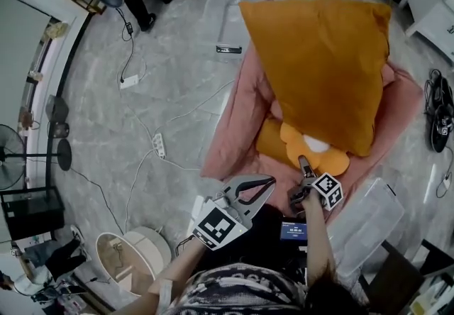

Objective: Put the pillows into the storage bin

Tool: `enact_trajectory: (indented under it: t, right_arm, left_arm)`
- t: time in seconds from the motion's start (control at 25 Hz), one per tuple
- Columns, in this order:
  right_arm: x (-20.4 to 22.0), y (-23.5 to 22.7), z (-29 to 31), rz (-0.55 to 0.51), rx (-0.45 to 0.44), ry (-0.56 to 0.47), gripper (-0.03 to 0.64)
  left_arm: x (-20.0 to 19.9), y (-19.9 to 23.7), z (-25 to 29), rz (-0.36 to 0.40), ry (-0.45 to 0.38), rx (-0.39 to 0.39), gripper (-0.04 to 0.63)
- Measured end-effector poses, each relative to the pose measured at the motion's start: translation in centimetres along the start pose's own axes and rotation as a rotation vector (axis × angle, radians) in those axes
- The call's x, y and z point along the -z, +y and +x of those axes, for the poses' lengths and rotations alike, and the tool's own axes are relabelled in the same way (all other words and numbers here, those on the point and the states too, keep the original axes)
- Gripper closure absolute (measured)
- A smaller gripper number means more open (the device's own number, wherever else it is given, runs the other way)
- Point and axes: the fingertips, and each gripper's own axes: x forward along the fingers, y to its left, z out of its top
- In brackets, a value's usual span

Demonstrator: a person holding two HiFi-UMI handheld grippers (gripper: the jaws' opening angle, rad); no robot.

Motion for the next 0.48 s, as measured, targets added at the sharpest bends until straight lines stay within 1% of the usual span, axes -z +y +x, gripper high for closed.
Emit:
enact_trajectory:
  t: [0.2, 0.28, 0.32, 0.36, 0.48]
  right_arm:
    - [-1.2, -2.1, 1.9, 0.069, 0.057, -0.017, 0.207]
    - [-1.7, -2.5, 2.6, 0.090, 0.054, -0.029, 0.221]
    - [-1.9, -2.5, 2.9, 0.098, 0.037, -0.033, 0.232]
    - [-2.0, -2.3, 3.2, 0.106, 0.013, -0.035, 0.261]
    - [-2.0, -1.7, 3.6, 0.135, -0.038, -0.032, 0.382]
  left_arm:
    - [0.2, 0.9, 0.8, -0.004, 0.033, -0.008, 0.583]
    - [0.5, 1.4, 1.0, -0.008, 0.038, -0.016, 0.583]
    - [0.6, 1.6, 1.0, -0.008, 0.041, -0.022, 0.583]
    - [0.8, 1.8, 1.0, -0.008, 0.044, -0.030, 0.583]
    - [1.1, 2.6, 0.8, -0.012, 0.049, -0.059, 0.583]
